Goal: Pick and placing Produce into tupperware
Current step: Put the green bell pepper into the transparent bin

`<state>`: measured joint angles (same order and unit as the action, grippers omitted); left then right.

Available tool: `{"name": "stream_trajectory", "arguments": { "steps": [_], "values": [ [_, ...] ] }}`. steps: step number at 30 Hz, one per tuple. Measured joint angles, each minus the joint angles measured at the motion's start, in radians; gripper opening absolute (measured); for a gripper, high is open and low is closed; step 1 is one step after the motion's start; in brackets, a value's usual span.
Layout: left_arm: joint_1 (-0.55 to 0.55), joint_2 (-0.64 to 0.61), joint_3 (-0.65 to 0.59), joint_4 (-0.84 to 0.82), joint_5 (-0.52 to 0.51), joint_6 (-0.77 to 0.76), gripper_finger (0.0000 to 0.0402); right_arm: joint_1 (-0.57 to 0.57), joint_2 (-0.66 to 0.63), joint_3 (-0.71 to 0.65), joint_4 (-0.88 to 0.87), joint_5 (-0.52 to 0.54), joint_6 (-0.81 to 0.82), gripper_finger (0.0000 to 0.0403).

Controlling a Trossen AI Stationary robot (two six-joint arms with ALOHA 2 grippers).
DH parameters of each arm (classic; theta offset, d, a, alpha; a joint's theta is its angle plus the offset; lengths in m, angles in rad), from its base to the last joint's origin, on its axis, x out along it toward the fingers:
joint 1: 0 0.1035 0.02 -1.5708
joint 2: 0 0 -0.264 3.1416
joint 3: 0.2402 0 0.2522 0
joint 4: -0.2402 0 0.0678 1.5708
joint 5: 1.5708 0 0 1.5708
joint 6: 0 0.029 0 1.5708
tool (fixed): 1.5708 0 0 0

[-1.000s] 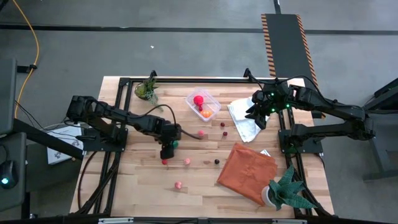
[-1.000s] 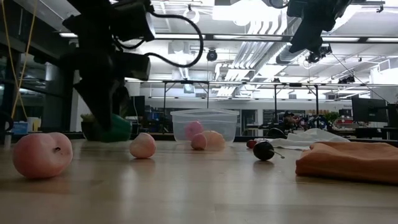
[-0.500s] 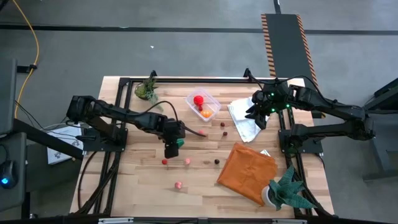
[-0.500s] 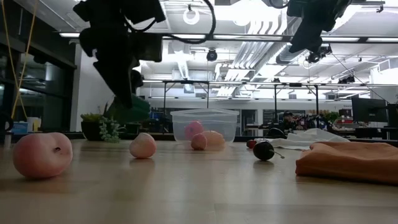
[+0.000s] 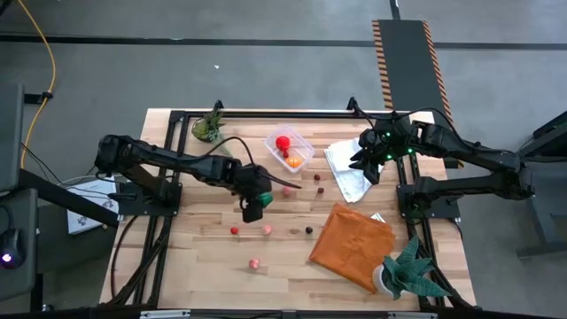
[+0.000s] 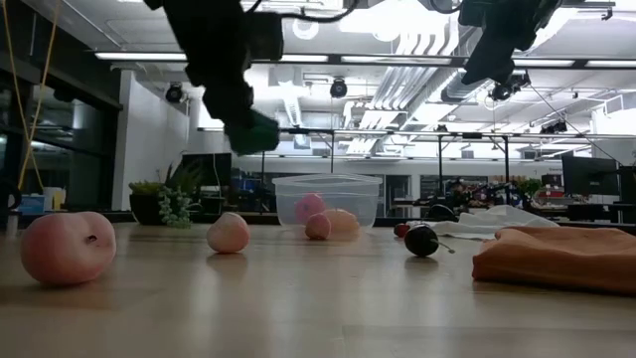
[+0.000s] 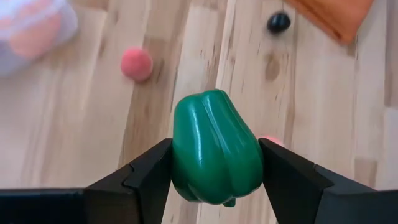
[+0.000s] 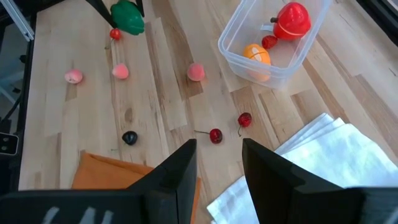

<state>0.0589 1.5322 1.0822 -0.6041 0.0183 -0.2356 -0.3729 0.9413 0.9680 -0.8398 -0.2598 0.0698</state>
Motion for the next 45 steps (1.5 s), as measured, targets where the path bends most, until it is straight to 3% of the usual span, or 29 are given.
{"name": "stream_trajectory", "arguments": {
  "steps": [19, 39, 45],
  "values": [
    [0.026, 0.0, 0.175, -0.013, -0.167, 0.06, 0.0214, 0.0, 0.0, 0.0, 0.0, -0.001, -0.011, 0.0119],
    [0.305, -0.001, 0.202, -0.025, -0.165, 0.256, 0.0214, 0.0, 0.0, 0.0, 0.003, -0.001, -0.003, 0.0119],
    [0.384, -0.001, 0.202, -0.006, -0.116, 0.292, 0.0214, 0.0, 0.0, 0.0, 0.038, -0.001, 0.011, 0.0119]
  ]
}}
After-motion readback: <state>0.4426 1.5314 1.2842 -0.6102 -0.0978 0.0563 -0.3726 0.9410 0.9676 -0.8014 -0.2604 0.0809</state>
